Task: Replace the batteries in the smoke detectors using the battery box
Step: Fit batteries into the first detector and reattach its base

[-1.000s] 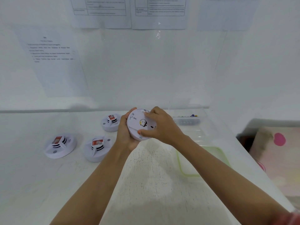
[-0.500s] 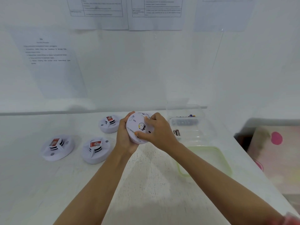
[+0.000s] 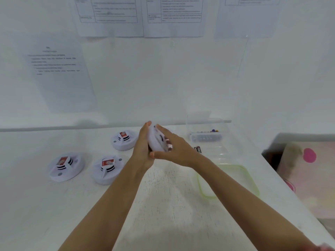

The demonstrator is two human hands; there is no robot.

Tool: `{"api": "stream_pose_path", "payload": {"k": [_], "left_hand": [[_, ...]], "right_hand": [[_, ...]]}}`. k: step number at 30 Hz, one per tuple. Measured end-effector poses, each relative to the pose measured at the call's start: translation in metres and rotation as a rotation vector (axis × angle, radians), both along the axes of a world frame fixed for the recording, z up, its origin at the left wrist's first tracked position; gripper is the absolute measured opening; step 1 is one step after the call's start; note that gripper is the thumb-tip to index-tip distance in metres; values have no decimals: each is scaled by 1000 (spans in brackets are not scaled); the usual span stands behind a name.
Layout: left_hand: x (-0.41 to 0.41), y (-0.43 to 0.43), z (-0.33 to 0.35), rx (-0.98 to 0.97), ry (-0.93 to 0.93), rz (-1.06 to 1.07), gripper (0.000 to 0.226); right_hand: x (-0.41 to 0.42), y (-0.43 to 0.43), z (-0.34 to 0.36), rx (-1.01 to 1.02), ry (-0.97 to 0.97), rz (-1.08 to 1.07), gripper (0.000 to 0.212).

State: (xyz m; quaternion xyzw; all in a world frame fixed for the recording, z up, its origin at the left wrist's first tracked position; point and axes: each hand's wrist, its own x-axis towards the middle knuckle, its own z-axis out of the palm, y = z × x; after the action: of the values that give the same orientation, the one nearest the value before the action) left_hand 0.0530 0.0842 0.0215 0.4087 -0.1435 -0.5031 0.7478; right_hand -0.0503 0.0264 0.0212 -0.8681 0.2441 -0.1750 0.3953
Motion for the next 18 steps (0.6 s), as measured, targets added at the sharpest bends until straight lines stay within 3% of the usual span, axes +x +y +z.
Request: {"api": "stream_pose_path", "payload": {"k": [2, 7, 12, 15, 18], "left_hand": [[0, -1, 6, 22, -40, -2, 35], [3, 1, 2, 148, -216, -1, 26], [6, 6, -8, 192, -361, -50, 24], [8, 10, -17, 183, -344, -77, 35], [9, 14, -21, 147, -273, -145, 25]], "right_hand": [[1, -3, -5, 68, -45, 17, 89], [-7, -10, -7, 467, -343, -64, 63], [-13, -15, -17, 786, -448, -103, 62], [-14, -18, -20, 955, -531, -63, 61], [-17, -20, -23, 1078, -597, -38, 51]]}}
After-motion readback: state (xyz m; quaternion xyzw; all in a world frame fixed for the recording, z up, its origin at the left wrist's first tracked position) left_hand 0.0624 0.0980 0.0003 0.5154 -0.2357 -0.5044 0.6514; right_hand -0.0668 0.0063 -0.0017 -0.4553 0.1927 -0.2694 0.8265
